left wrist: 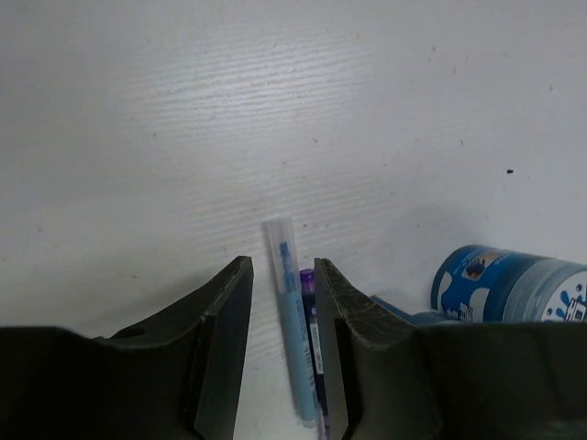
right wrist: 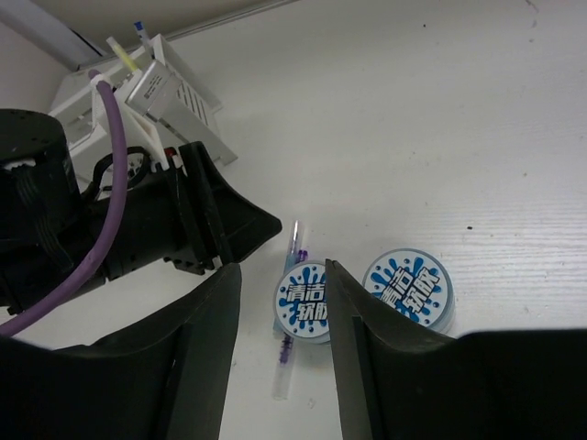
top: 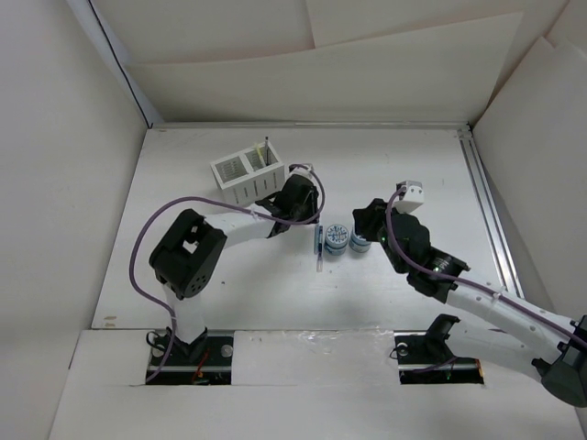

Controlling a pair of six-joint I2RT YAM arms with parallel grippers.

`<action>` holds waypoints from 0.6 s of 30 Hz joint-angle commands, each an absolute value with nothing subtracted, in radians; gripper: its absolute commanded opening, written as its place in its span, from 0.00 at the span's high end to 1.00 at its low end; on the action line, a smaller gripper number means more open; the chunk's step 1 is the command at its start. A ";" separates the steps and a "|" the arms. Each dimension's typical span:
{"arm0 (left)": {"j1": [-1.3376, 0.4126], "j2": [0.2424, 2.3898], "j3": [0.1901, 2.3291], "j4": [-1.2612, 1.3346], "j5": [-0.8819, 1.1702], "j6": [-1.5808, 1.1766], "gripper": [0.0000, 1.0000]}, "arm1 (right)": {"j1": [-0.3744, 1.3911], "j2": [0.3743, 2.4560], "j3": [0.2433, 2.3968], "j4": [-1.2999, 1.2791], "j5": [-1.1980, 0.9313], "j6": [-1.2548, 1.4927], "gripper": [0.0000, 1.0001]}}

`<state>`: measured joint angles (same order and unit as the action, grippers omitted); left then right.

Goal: Sort the stationery into containers
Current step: Grab a piece of stationery with the left arm

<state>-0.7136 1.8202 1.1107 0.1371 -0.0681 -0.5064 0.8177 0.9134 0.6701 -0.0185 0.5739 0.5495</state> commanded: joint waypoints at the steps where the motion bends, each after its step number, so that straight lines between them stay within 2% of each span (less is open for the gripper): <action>1: -0.718 1.862 1.184 0.169 -0.081 -0.522 0.70 | 0.811 0.922 0.676 0.003 0.584 0.548 0.52; 14: -0.753 1.989 1.266 0.126 -0.212 -0.503 0.72 | 0.811 0.913 0.676 0.003 0.566 0.548 0.51; 18: -0.753 2.000 1.266 0.117 -0.238 -0.503 0.80 | 0.811 0.904 0.676 0.003 0.566 0.548 0.51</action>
<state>-0.7536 1.9926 1.2312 0.1295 -0.1921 -0.5064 0.8177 0.9237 0.6701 -0.0189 0.5682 0.5495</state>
